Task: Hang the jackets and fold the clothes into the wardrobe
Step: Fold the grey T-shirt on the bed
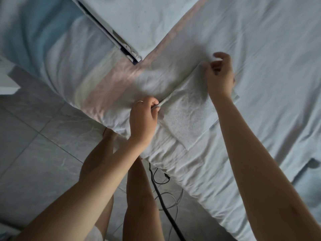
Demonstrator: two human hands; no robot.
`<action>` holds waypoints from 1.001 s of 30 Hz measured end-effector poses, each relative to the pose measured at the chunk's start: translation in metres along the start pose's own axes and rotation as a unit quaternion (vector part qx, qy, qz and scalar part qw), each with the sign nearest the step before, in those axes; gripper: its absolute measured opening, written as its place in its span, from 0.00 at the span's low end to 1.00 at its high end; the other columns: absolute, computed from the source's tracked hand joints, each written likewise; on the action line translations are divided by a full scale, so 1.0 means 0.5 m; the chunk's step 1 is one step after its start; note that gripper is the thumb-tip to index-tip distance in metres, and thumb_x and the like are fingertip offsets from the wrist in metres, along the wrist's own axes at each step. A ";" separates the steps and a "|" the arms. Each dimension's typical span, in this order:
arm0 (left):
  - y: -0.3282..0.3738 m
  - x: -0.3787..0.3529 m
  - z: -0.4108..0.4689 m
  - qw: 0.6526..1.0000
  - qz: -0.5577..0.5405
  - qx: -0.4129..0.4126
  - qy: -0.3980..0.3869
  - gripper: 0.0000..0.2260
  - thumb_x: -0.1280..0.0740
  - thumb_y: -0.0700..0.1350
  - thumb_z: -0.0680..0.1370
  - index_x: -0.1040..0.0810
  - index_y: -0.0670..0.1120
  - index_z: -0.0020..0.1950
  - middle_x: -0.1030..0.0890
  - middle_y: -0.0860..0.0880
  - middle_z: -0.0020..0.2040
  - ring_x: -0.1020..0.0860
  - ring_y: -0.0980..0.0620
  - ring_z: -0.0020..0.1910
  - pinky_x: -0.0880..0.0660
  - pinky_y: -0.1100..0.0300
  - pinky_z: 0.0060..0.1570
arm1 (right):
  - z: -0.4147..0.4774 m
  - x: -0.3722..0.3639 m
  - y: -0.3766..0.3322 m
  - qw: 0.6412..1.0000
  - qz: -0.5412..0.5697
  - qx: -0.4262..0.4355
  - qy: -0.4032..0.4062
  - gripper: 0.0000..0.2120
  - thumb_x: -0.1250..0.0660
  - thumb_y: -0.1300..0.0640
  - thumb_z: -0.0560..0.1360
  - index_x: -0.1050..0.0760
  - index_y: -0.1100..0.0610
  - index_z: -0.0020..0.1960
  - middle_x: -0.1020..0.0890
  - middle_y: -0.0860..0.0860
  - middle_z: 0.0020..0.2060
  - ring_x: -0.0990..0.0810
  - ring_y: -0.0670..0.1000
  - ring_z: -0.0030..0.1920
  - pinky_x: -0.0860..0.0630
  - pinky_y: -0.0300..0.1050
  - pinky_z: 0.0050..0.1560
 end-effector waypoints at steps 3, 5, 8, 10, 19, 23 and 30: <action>-0.014 -0.003 0.003 0.999 -0.029 0.027 -0.001 0.04 0.30 0.41 0.75 0.21 0.44 0.48 0.20 0.49 0.43 0.23 0.50 0.45 0.29 0.60 0.44 | 0.007 -0.012 0.007 0.997 -0.068 0.009 -0.023 0.09 0.32 0.49 0.72 0.25 0.45 0.51 0.21 0.39 0.40 0.23 0.42 0.50 0.40 0.44 0.62; -0.018 -0.003 0.008 0.999 -0.036 0.031 -0.006 0.04 0.30 0.42 0.74 0.21 0.44 0.48 0.20 0.51 0.42 0.23 0.50 0.44 0.29 0.60 0.43 | 0.013 0.002 0.003 0.999 -0.049 0.012 0.018 0.06 0.32 0.52 0.72 0.26 0.44 0.46 0.23 0.36 0.36 0.24 0.39 0.46 0.37 0.46 0.65; 0.006 0.002 0.012 1.000 0.010 0.000 0.007 0.09 0.31 0.36 0.72 0.23 0.44 0.51 0.21 0.48 0.45 0.23 0.47 0.46 0.27 0.53 0.49 | 0.007 0.001 -0.006 0.997 -0.050 0.036 0.039 0.08 0.31 0.52 0.71 0.26 0.45 0.50 0.22 0.36 0.38 0.23 0.42 0.49 0.38 0.49 0.67; 0.047 0.003 0.002 0.994 0.094 -0.046 0.027 0.17 0.35 0.31 0.69 0.24 0.45 0.55 0.22 0.47 0.52 0.25 0.45 0.51 0.33 0.53 0.53 | -0.008 -0.003 -0.010 0.992 -0.089 0.078 0.049 0.17 0.33 0.52 0.73 0.27 0.48 0.61 0.22 0.40 0.51 0.25 0.46 0.59 0.44 0.53 0.71; 0.059 -0.144 -0.025 0.891 0.319 -0.278 -0.163 0.37 0.41 0.62 0.74 0.43 0.43 0.77 0.43 0.43 0.77 0.44 0.45 0.76 0.50 0.43 0.74 | -0.141 -0.081 0.056 0.872 -0.338 0.347 -0.069 0.27 0.49 0.43 0.80 0.38 0.54 0.75 0.35 0.53 0.74 0.37 0.54 0.74 0.45 0.52 0.74; 0.052 -0.137 -0.009 0.899 0.307 -0.266 -0.165 0.40 0.42 0.64 0.74 0.47 0.42 0.78 0.46 0.42 0.78 0.47 0.45 0.77 0.51 0.42 0.74 | -0.056 0.051 0.210 0.933 -0.356 0.042 -0.011 0.33 0.59 0.36 0.76 0.51 0.48 0.78 0.48 0.49 0.78 0.50 0.53 0.77 0.56 0.61 0.75; 0.144 -0.173 0.015 0.864 0.310 -0.358 -0.167 0.29 0.45 0.53 0.78 0.43 0.44 0.77 0.44 0.46 0.78 0.45 0.50 0.77 0.54 0.40 0.71 | -0.155 0.015 0.094 0.913 -0.321 0.252 -0.017 0.28 0.52 0.47 0.81 0.44 0.60 0.77 0.41 0.56 0.76 0.44 0.55 0.76 0.55 0.51 0.75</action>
Point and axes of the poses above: each hand's wrist, its own z-axis towards the middle knuckle, its own x-axis out of the back of the hand, y = z × x, the point moved 9 cm from there along z, towards the middle knuckle
